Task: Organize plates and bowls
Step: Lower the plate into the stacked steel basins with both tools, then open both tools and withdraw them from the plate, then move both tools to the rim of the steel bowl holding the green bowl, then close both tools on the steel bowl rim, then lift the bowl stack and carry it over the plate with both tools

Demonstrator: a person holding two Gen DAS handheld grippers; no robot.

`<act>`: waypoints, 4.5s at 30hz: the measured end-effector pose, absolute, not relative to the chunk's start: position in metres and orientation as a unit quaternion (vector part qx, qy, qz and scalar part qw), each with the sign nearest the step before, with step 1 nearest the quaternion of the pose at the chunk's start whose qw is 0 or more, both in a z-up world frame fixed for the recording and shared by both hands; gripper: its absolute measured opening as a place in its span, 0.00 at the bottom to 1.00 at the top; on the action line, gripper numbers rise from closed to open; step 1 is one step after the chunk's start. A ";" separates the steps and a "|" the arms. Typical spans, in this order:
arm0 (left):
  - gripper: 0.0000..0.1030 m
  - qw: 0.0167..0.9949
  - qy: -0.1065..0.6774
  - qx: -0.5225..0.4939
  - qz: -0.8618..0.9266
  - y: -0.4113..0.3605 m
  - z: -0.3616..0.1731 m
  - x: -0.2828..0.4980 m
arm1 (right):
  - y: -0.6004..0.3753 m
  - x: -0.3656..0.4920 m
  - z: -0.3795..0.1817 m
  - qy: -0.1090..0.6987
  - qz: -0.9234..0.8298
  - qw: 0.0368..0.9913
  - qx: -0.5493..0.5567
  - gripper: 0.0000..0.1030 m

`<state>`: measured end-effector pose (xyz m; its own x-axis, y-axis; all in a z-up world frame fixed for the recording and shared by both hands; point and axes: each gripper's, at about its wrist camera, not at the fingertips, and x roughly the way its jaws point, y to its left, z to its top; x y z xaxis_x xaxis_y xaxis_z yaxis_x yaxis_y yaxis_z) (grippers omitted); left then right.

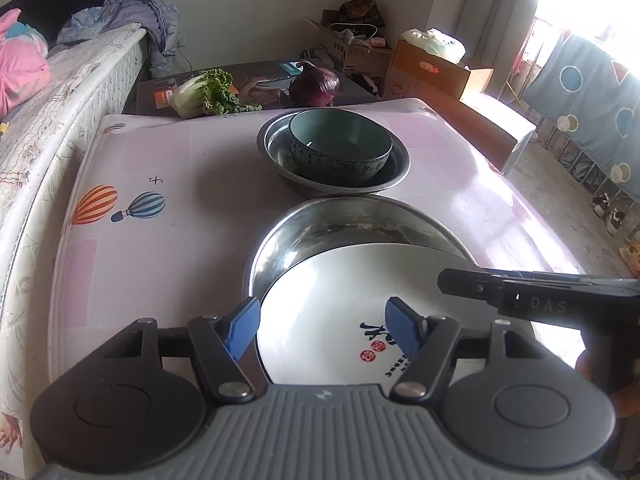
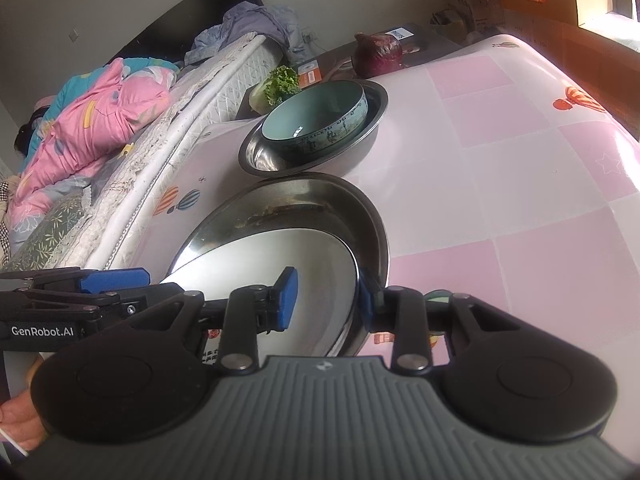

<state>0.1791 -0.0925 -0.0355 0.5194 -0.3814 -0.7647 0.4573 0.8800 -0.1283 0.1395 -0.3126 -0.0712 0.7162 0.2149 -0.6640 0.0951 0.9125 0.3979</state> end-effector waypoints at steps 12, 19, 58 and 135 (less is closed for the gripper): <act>0.69 0.880 0.409 0.043 -0.237 -0.089 -0.023 0.173 | -0.318 0.142 -0.064 0.373 0.027 0.902 0.215 0.38; 0.69 0.885 0.402 0.044 -0.230 -0.082 -0.016 0.165 | -0.317 0.130 -0.056 0.369 0.012 0.909 0.197 0.47; 0.92 0.913 0.368 0.020 -0.177 -0.039 0.012 0.176 | -0.336 0.093 -0.004 0.324 0.011 0.921 0.217 0.77; 0.16 0.831 0.520 0.003 -0.199 -0.143 -0.085 0.387 | -0.399 0.366 -0.103 0.464 0.041 0.836 0.291 0.09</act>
<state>0.3875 -0.1428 -0.0851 0.3802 -0.3275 -0.8650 0.3342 0.9207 -0.2017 0.3657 -0.3987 -0.1035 0.5652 0.3385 -0.7523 0.2016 0.8276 0.5238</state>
